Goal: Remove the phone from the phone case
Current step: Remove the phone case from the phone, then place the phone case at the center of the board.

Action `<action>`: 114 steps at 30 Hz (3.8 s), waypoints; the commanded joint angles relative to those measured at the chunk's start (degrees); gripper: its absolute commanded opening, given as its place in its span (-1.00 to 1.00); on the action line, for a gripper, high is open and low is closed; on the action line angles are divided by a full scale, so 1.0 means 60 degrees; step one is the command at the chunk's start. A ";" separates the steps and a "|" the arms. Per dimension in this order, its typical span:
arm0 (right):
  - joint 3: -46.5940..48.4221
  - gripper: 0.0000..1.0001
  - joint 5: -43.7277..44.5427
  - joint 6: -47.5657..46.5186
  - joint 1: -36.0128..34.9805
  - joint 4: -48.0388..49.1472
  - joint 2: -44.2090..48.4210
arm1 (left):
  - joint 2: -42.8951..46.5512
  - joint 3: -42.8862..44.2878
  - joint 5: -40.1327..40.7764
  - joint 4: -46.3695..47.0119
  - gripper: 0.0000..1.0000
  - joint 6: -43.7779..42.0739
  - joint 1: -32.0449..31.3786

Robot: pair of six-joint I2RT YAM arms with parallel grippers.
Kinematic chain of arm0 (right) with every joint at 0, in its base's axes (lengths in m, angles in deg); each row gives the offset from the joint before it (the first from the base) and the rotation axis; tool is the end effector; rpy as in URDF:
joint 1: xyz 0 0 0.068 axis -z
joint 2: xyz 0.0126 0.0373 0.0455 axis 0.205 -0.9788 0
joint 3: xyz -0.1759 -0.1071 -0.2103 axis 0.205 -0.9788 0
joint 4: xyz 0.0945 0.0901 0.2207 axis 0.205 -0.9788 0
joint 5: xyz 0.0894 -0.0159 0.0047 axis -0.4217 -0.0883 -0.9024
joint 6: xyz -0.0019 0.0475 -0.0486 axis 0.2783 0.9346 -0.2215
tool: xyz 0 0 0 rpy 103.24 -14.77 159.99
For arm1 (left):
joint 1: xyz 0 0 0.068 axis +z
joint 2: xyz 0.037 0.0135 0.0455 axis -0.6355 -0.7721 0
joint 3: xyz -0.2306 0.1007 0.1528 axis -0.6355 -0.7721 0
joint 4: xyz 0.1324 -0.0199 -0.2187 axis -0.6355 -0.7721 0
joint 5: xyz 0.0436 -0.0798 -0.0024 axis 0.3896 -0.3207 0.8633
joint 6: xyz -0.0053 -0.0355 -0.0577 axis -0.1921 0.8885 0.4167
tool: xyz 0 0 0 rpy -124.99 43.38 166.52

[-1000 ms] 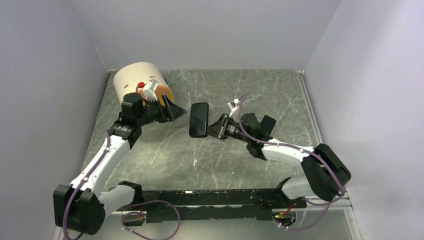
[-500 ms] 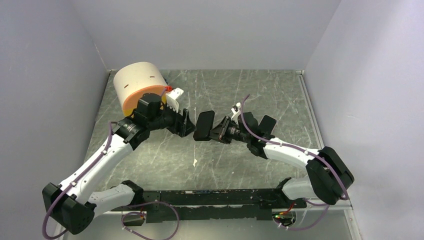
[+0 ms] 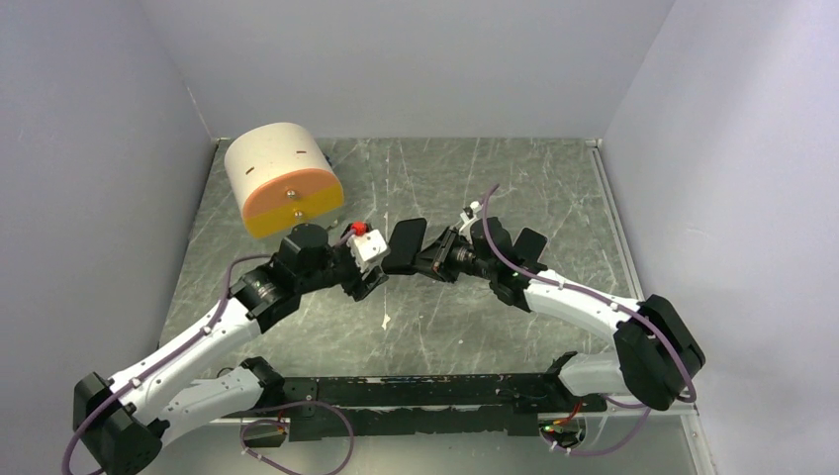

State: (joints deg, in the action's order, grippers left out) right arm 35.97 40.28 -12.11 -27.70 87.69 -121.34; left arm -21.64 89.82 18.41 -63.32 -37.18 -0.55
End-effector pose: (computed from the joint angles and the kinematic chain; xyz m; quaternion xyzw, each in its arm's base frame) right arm 0.2092 0.1956 0.2464 0.1353 0.8174 0.5235 0.1985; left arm 0.1523 -0.1473 0.3158 0.4492 0.7105 -0.2309 0.4900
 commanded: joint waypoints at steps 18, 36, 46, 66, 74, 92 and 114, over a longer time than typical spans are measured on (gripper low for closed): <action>0.0376 -1.00 -0.0330 0.0523 -0.0234 0.1619 0.0207 | -0.0551 -0.1071 0.1620 0.3847 0.17 -0.2269 -0.1039; 0.0278 -1.00 -0.0343 0.0604 -0.0457 0.1938 0.0314 | -0.1496 -0.1206 0.4087 0.4095 -0.20 -0.3817 -0.1981; 0.0332 -1.00 0.1167 0.0430 -0.0451 0.1327 -0.0090 | -0.0871 -0.0885 0.3529 0.3320 -0.95 -0.3271 -0.2186; 0.1958 -1.00 0.2510 0.0075 0.0358 0.0994 -0.2835 | 0.0433 -0.0233 0.4139 0.2265 -0.95 -0.2051 -0.2415; 0.2029 -1.00 0.2070 -0.0609 0.0787 0.1169 -0.3624 | 0.1199 -0.0043 0.4997 0.2067 -0.95 -0.1211 -0.1724; 0.4802 -1.00 -0.0111 -0.3202 0.2250 0.1207 -0.6562 | 0.1865 -0.0417 0.4550 0.2283 -0.95 -0.1406 -0.1238; 0.7639 -0.10 0.0150 -0.4748 0.3109 -0.1460 -0.8787 | 0.1607 -0.0460 0.4129 0.2365 -0.95 -0.1348 -0.0982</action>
State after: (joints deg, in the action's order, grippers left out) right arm 80.89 37.11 -37.61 -10.76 81.83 -175.22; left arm -11.89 86.43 44.62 -54.49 -45.05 -6.85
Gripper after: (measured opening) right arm 0.352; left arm 0.074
